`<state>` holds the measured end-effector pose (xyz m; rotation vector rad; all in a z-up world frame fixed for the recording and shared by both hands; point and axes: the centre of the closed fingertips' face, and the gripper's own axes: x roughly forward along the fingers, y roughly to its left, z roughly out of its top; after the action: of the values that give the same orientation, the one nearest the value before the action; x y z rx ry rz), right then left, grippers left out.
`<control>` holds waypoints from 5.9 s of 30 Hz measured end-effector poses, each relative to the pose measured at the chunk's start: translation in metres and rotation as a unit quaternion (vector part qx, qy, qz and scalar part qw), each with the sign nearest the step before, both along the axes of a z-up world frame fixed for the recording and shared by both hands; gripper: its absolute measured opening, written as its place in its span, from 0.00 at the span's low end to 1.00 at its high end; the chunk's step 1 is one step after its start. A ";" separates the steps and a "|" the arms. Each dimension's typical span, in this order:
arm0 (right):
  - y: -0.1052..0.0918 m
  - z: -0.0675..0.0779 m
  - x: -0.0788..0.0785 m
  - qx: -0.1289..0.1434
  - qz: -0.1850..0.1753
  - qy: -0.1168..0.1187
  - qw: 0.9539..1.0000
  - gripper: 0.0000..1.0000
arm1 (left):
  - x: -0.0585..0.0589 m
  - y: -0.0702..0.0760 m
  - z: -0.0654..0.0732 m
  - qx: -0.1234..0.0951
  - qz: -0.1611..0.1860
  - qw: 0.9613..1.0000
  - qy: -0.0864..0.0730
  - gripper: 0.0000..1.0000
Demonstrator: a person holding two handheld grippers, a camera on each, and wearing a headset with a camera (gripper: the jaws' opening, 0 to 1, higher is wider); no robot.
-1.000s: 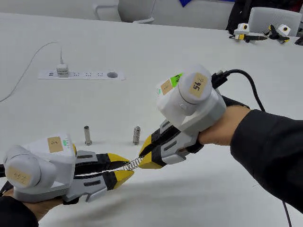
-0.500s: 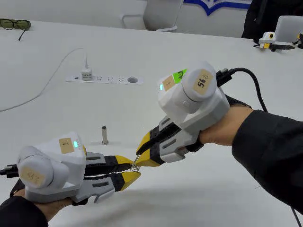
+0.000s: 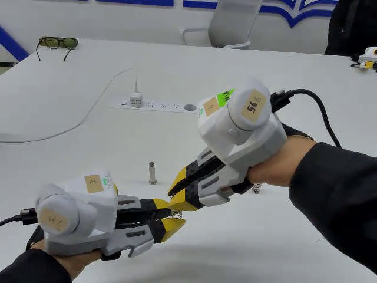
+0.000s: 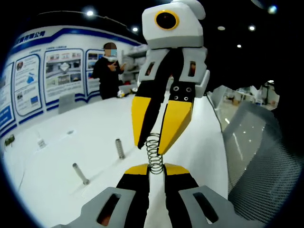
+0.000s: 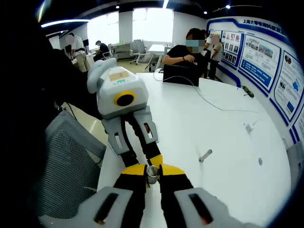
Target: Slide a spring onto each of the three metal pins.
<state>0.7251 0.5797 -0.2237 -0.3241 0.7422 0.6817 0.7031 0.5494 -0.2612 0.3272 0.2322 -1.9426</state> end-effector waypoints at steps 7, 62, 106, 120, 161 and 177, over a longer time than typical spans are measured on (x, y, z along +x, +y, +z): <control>0.003 -0.002 0.000 -0.001 -0.009 0.000 1.000 0.12 | -0.001 0.002 -0.001 0.008 0.004 1.000 0.016 0.10; -0.021 -0.006 0.033 0.046 -0.084 -0.040 0.995 0.12 | 0.040 -0.005 -0.010 -0.017 0.031 0.999 0.012 0.17; -0.077 -0.019 0.130 0.038 -0.184 -0.079 0.979 0.12 | 0.077 0.012 -0.028 -0.006 0.096 0.995 0.032 0.36; -0.080 -0.034 0.134 0.041 -0.191 -0.065 0.979 0.12 | 0.083 0.013 -0.034 -0.001 0.101 0.994 0.038 0.36; -0.082 -0.089 0.135 0.013 -0.213 -0.017 0.977 0.12 | 0.084 0.015 -0.043 0.013 0.111 0.993 0.042 0.37; -0.080 -0.072 0.122 0.008 -0.209 -0.033 0.977 0.19 | 0.088 0.014 -0.034 0.010 0.112 0.993 0.034 0.39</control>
<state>0.8476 0.5000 -0.2954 -0.1665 0.7116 0.2772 0.7909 0.5635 -0.2949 0.2363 0.3193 -1.7327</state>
